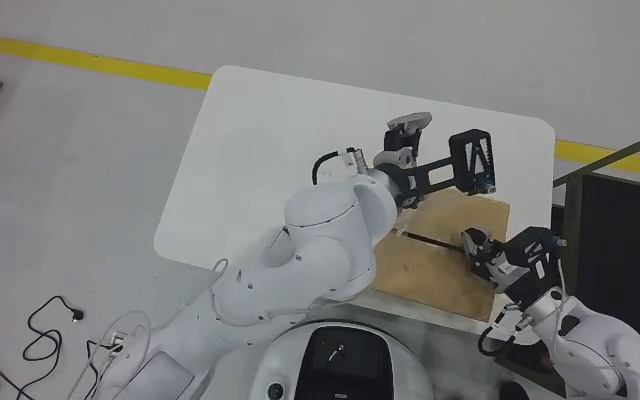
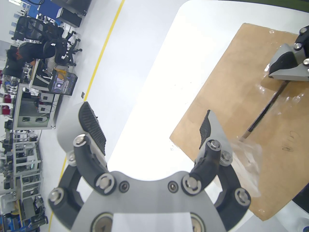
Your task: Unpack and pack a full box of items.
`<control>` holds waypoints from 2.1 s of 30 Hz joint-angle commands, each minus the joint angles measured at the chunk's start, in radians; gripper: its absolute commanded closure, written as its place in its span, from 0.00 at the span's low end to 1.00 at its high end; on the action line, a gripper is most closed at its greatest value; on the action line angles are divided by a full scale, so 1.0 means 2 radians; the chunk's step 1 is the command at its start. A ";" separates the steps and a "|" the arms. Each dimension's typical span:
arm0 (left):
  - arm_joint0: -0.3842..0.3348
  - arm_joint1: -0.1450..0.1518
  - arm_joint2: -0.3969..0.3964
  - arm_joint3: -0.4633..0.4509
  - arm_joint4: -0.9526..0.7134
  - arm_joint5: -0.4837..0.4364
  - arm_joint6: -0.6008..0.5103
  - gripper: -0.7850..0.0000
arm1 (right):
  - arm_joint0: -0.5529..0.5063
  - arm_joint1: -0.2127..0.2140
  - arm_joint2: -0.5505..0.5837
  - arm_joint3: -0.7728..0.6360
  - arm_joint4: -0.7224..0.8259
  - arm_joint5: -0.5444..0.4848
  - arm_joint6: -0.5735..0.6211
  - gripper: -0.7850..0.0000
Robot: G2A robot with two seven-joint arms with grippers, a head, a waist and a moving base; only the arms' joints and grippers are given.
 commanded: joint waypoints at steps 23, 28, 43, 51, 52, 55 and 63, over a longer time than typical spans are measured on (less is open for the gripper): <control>-0.033 -0.014 -0.009 0.003 -0.004 -0.012 0.020 0.00 | -0.025 0.002 0.054 -0.014 0.038 -0.004 0.022 0.76; -0.010 -0.009 -0.032 -0.013 -0.004 -0.024 -0.011 0.00 | -0.034 0.002 0.079 -0.025 0.064 -0.011 0.022 0.70; 0.131 0.014 -0.100 -0.062 -0.016 -0.049 -0.068 0.00 | -0.012 0.003 0.077 0.000 0.065 -0.015 0.018 1.00; 0.126 0.013 -0.093 -0.038 -0.027 -0.041 -0.054 0.00 | 0.001 0.000 0.012 0.023 0.035 -0.017 -0.004 1.00; 0.124 0.012 -0.092 -0.034 -0.033 -0.039 -0.052 0.00 | 0.001 0.000 0.006 0.026 0.029 -0.017 -0.006 1.00; 0.116 0.010 -0.084 -0.020 -0.039 -0.038 -0.049 0.00 | 0.002 -0.001 -0.005 0.032 0.016 -0.017 -0.009 1.00; 0.099 0.005 -0.058 0.015 -0.057 -0.039 -0.044 0.03 | 0.007 -0.001 -0.010 0.041 0.007 -0.011 -0.013 1.00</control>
